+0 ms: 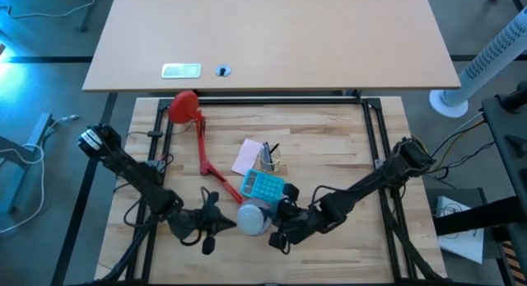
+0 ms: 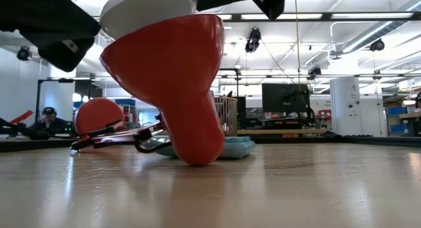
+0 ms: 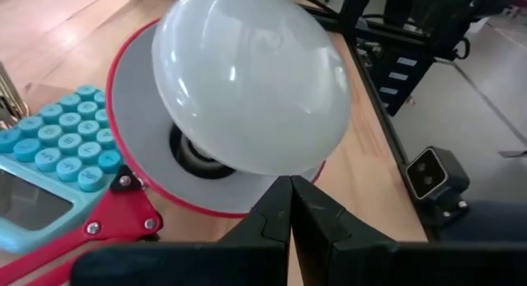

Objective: Screw lightbulb
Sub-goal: Insert the lightbulb into the red desk lamp

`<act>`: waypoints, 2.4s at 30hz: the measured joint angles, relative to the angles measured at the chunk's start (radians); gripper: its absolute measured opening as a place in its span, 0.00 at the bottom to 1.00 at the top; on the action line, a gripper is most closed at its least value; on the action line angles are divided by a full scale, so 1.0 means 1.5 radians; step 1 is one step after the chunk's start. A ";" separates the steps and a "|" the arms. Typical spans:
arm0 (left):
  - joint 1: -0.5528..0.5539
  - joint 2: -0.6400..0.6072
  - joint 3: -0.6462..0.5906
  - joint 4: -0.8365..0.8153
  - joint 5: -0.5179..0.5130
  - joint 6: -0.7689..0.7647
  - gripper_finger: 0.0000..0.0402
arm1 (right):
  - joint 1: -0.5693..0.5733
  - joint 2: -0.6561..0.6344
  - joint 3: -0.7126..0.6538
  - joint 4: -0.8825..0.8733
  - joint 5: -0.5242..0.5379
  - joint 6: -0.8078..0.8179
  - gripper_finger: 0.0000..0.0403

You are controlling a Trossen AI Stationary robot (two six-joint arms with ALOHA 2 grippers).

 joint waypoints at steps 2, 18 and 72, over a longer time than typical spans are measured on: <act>0.006 0.000 -0.005 0.000 0.001 0.000 0.00 | 0.007 0.000 0.000 -0.001 -0.001 0.001 0.00; 0.021 -0.009 -0.009 -0.058 -0.036 0.004 0.00 | 0.041 -0.002 0.000 0.001 -0.059 0.018 0.00; -0.043 -0.033 -0.003 -0.033 -0.036 0.029 0.00 | 0.040 -0.007 0.001 0.014 0.110 -0.047 0.00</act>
